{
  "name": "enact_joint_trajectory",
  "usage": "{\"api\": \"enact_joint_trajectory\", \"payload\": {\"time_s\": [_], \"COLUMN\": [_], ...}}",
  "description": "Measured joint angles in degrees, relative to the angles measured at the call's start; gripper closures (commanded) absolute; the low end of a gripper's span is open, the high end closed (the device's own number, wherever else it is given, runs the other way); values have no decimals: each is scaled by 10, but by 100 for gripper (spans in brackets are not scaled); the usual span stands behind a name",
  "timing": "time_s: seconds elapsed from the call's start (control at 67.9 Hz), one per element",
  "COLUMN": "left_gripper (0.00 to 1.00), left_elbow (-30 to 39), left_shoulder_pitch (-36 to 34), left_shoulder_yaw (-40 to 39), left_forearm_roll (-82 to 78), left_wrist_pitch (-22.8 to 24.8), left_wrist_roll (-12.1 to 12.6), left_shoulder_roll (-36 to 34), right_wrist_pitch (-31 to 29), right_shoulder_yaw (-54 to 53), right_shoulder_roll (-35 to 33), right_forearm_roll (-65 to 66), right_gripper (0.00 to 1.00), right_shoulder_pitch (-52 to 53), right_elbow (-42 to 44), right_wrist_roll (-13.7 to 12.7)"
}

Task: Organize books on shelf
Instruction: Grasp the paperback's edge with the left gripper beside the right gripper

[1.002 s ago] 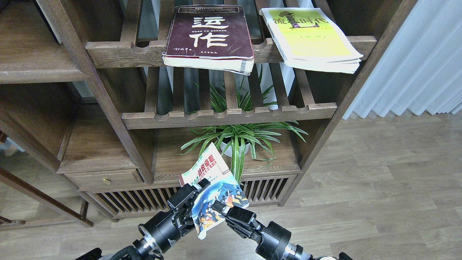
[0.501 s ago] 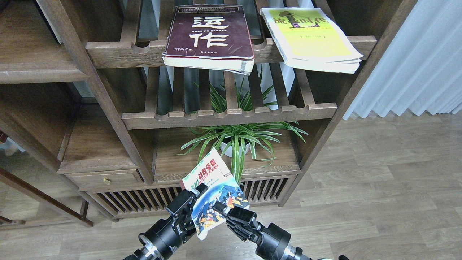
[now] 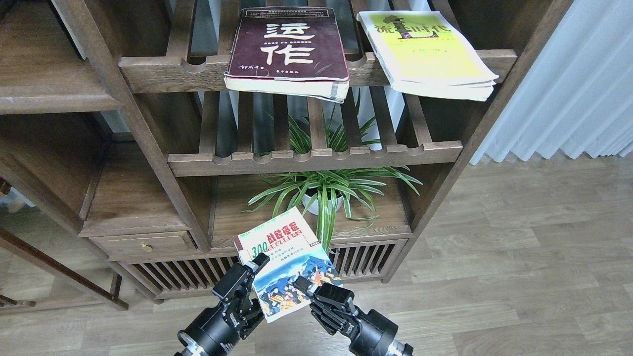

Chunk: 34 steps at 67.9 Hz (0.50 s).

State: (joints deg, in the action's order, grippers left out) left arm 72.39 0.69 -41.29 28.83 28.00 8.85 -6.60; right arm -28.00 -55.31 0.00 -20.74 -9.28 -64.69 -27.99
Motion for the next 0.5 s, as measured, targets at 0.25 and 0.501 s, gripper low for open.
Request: {"api": "enact_joint_trajectory", "payload": {"time_s": [0.25,0.501], "left_gripper": [14,45], "left_elbow": [-2,-5], "left_shoulder_pitch": [-1,-2], "left_shoulder_yaw": [-4,-17], "left_forearm_roll": [0,0], "left_wrist_pitch": [0,0], "left_wrist_roll": [1,-2], "left_shoulder_roll": [7,23], "right_wrist_pitch": [0,0], "right_shoulder_yaw": [9,11], "right_shoulder_roll": [0,0], "right_forearm_roll": [-3,-3], "right_gripper": [96,95], "right_shoulder_pitch": [-2,-2], "right_elbow": [0,0], "right_wrist_roll": [0,0]}}
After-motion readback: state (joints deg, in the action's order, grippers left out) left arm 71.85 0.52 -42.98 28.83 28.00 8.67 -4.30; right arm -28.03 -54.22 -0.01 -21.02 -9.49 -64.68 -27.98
